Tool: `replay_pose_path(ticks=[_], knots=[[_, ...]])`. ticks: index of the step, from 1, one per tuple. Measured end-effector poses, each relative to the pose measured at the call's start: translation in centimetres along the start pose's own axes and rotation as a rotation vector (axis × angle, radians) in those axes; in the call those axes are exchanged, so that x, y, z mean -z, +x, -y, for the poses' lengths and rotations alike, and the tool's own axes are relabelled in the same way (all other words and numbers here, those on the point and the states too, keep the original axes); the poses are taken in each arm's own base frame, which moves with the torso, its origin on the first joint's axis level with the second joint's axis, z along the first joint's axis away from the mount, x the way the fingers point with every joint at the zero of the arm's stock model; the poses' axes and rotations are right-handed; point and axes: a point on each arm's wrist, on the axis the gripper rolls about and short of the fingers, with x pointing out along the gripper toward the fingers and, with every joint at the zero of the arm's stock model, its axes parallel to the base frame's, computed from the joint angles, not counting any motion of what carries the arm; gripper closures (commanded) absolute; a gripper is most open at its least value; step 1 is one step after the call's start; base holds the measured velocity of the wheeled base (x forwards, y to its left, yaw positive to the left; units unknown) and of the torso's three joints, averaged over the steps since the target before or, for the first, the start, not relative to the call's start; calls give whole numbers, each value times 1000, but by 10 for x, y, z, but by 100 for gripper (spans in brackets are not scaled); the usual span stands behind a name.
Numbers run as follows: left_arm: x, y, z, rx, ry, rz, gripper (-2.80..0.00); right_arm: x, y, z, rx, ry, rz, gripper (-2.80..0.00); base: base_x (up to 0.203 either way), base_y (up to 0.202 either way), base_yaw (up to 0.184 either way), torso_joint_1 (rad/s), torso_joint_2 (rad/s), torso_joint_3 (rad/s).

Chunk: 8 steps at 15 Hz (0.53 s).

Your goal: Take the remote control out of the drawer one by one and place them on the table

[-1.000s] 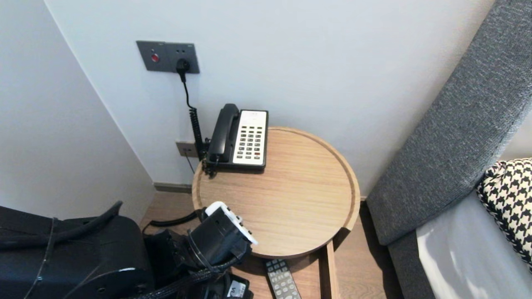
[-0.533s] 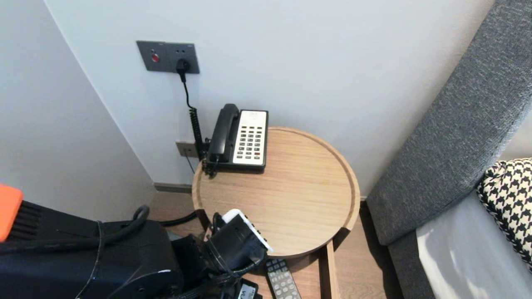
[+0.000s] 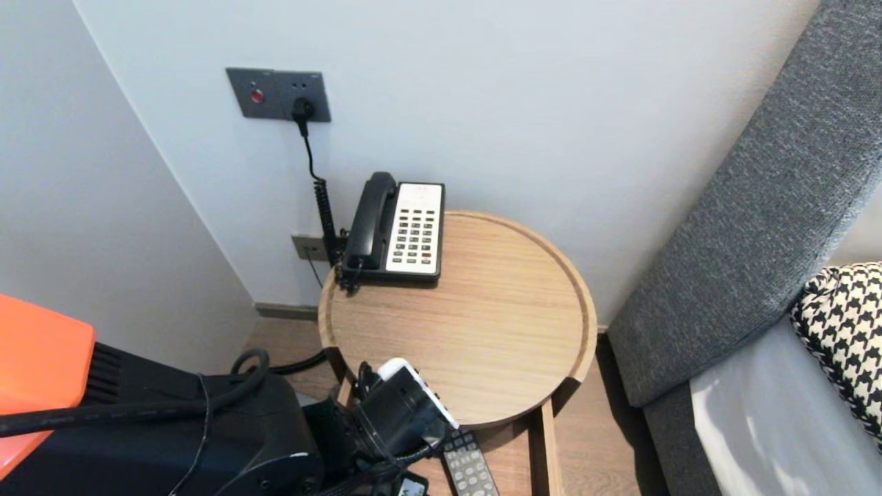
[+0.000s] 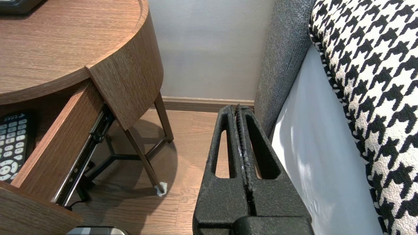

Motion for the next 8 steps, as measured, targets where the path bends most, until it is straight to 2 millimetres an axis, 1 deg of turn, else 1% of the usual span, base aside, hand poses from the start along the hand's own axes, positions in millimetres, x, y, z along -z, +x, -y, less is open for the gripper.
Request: replay_pose_path(ticks=[4, 8], knots=[[8, 4, -4, -17, 5, -30, -280, 0, 0, 0, 0, 0, 0, 0, 0, 0, 0, 0, 0, 0], [11, 5, -2, -17, 14, -37, -280, 0, 0, 0, 0, 0, 0, 0, 0, 0, 0, 0, 0, 0]])
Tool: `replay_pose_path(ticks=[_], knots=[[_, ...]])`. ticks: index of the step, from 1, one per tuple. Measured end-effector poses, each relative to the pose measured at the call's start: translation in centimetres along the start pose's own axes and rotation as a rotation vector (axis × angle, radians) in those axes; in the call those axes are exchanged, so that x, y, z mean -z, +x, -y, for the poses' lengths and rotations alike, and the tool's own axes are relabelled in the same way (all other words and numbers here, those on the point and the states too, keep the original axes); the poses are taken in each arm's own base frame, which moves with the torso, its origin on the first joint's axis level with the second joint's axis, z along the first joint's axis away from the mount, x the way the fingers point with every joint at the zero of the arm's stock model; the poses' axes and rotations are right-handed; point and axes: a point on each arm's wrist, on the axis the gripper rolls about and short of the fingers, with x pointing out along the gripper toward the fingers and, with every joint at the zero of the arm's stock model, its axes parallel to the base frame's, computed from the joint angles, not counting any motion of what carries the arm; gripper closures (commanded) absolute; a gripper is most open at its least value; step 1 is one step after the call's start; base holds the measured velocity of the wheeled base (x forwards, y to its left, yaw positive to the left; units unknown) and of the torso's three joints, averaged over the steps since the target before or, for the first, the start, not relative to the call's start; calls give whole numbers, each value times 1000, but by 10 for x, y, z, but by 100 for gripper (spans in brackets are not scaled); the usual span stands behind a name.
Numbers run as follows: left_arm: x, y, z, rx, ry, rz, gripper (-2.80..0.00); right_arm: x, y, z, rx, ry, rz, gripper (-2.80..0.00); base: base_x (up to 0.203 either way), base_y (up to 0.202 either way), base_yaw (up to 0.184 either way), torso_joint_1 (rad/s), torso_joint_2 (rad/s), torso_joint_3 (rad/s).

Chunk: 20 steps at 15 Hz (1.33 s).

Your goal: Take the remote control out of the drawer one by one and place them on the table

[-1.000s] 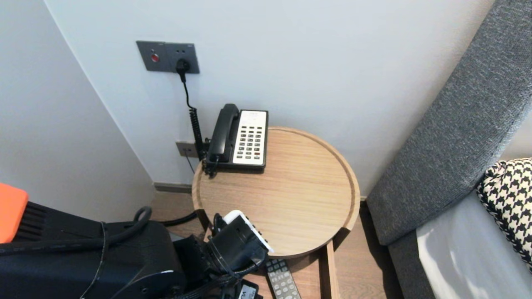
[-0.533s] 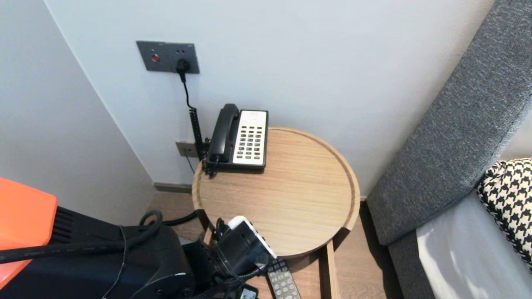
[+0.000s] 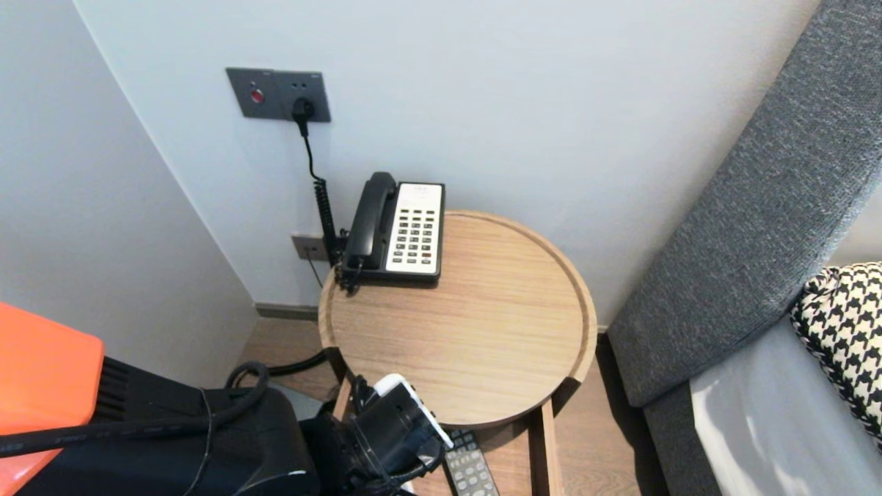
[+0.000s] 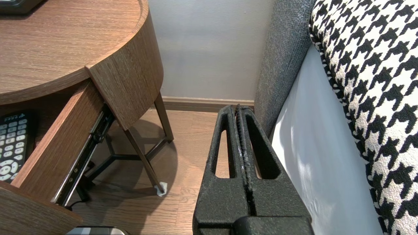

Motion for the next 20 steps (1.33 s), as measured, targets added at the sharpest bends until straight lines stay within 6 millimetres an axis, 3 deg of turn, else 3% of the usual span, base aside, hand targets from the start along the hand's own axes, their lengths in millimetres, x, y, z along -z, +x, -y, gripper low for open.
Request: replay_pose_path(ticks=[13, 14, 20], knots=[[5, 8, 0, -17, 11, -6, -280, 0, 0, 0, 0, 0, 0, 0, 0, 0, 0, 0, 0, 0], [5, 9, 0, -18, 12, -7, 0, 0, 0, 0, 0, 0, 0, 0, 0, 0, 0, 0, 0, 0], [5, 10, 1, -17, 10, -4, 0, 0, 0, 0, 0, 0, 0, 0, 0, 0, 0, 0, 0, 0]])
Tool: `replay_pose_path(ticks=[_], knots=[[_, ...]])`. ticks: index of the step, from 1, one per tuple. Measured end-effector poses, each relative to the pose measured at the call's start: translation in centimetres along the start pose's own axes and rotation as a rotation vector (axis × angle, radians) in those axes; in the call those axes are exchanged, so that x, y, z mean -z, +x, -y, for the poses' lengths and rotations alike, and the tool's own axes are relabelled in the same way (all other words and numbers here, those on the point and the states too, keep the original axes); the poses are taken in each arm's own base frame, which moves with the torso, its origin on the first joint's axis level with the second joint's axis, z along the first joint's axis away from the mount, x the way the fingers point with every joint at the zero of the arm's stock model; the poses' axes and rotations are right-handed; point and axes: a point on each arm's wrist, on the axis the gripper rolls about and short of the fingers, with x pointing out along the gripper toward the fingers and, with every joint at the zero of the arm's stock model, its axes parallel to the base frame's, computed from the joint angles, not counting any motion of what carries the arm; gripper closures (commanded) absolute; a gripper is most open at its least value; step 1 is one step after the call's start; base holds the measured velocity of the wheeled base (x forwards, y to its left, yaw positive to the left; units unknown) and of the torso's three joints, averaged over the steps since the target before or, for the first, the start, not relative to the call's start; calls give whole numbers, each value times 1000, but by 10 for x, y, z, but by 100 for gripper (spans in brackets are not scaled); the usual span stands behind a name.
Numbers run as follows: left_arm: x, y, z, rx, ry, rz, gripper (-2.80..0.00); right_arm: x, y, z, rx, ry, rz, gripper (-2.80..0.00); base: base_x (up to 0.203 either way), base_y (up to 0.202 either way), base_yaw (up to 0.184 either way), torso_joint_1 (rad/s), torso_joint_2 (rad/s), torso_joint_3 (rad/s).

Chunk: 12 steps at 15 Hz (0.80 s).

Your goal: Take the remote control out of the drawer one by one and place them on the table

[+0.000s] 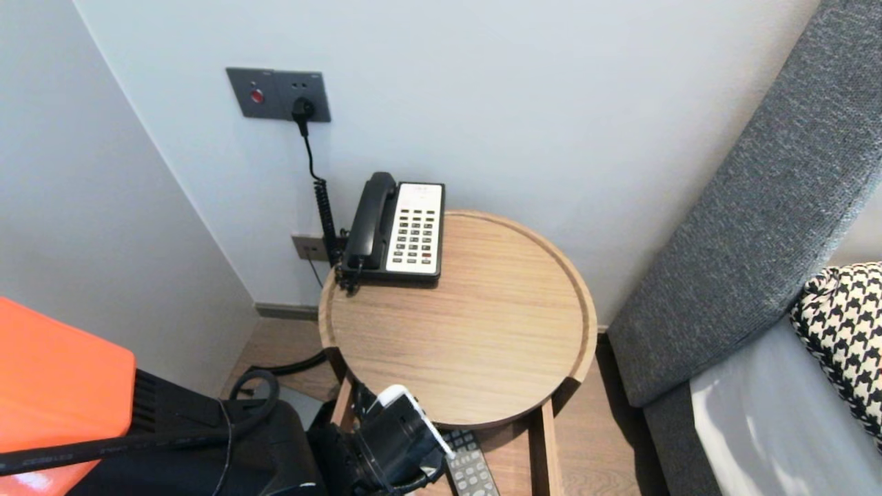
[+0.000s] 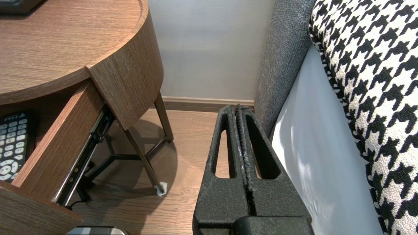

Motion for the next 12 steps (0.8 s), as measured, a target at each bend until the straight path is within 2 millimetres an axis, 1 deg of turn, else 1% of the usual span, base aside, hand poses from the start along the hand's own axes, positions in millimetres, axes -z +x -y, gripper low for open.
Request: replay_pose_path(ticks=[2, 5, 8, 12], knots=[[-1, 0, 1, 5, -1, 8, 0, 0, 0, 0, 0, 0, 0, 0, 0, 0, 0, 0, 0, 0], [-1, -7, 4, 17, 9, 30, 0, 0, 0, 0, 0, 0, 0, 0, 0, 0, 0, 0, 0, 0], [3, -18, 8, 36, 39, 48, 0, 0, 0, 0, 0, 0, 0, 0, 0, 0, 0, 0, 0, 0], [9, -25, 5, 43, 53, 46, 0, 0, 0, 0, 0, 0, -1, 0, 0, 0, 0, 0, 0, 0]])
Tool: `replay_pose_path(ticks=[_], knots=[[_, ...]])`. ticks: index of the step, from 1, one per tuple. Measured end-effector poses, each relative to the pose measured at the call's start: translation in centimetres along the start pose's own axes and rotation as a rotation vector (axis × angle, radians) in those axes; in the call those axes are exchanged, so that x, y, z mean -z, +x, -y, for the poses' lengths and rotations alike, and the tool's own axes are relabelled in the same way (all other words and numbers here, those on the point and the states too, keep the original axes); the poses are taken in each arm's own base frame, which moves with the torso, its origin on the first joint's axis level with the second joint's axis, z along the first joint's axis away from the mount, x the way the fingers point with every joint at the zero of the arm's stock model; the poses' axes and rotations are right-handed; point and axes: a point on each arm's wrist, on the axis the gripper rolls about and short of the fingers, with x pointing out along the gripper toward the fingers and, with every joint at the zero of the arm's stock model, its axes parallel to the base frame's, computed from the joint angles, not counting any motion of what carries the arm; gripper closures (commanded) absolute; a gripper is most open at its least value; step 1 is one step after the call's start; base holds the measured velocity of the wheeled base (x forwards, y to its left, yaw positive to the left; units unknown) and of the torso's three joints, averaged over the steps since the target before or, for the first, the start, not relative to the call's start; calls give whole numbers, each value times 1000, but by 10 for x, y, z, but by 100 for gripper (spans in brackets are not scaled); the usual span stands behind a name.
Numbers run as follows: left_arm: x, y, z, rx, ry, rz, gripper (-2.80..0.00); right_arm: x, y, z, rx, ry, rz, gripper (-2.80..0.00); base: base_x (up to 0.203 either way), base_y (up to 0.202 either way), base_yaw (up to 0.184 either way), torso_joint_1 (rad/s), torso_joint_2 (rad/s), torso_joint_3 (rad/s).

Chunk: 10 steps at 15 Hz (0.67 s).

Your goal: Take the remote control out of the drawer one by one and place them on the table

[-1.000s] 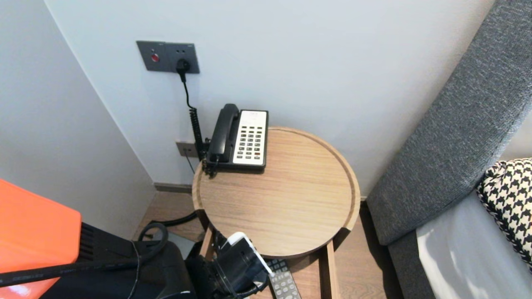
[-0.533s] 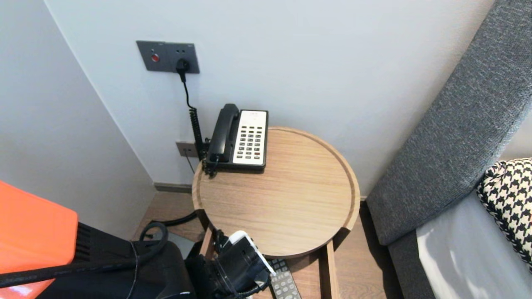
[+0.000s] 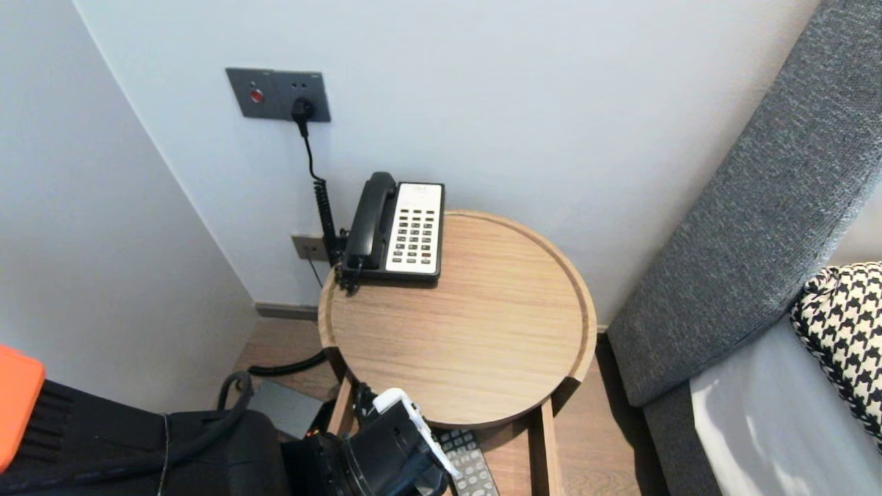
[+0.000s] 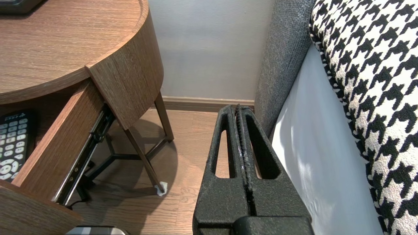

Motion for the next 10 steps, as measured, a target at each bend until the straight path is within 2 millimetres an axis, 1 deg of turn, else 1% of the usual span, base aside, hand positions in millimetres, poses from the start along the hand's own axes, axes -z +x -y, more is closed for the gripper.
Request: replay_pose_path(ticks=[4, 10], knots=[[8, -6, -2, 10, 13, -1, 0, 0, 0, 0, 0, 0, 0, 0, 0, 0, 0, 0, 0, 0], [4, -23, -3, 43, -9, 61, 0, 0, 0, 0, 0, 0, 0, 0, 0, 0, 0, 0, 0, 0]])
